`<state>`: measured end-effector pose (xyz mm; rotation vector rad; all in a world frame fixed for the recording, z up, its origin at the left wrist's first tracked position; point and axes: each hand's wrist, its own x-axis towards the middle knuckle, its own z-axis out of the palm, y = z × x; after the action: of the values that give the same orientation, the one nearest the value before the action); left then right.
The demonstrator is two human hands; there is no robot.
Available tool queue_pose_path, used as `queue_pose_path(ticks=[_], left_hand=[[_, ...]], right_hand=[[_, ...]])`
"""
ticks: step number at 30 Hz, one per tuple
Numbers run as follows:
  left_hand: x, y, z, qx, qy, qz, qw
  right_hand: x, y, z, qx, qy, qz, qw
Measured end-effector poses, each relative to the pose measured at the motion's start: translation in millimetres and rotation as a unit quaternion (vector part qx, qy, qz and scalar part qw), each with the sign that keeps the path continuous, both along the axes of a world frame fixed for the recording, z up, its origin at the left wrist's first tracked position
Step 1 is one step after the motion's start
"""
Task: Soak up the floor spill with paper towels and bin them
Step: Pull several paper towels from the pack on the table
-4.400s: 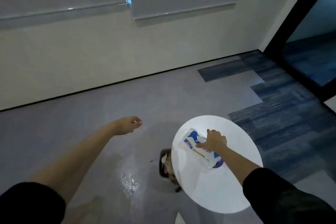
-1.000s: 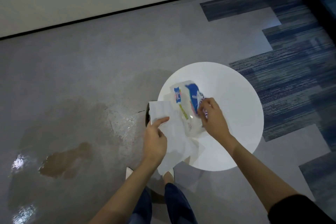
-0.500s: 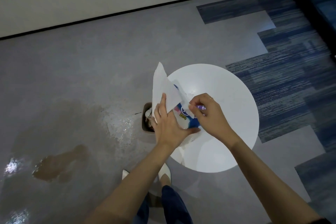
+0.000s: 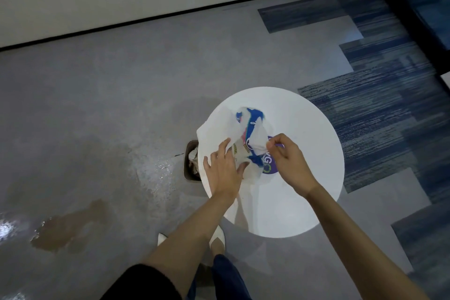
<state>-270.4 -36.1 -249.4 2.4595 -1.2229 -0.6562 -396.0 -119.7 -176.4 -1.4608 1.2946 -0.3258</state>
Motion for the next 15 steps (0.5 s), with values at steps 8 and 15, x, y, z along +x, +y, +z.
queue_pose_path(ticks=[8, 15], left_hand=[[13, -17, -25, 0.078, -0.150, -0.185, 0.968], [22, -6, -23, 0.154, -0.169, -0.196, 0.954]], right_hand=[[-2, -19, 6, -0.039, 0.000, -0.069, 0.997], [-32, -50, 97, -0.045, -0.141, -0.209, 0.967]])
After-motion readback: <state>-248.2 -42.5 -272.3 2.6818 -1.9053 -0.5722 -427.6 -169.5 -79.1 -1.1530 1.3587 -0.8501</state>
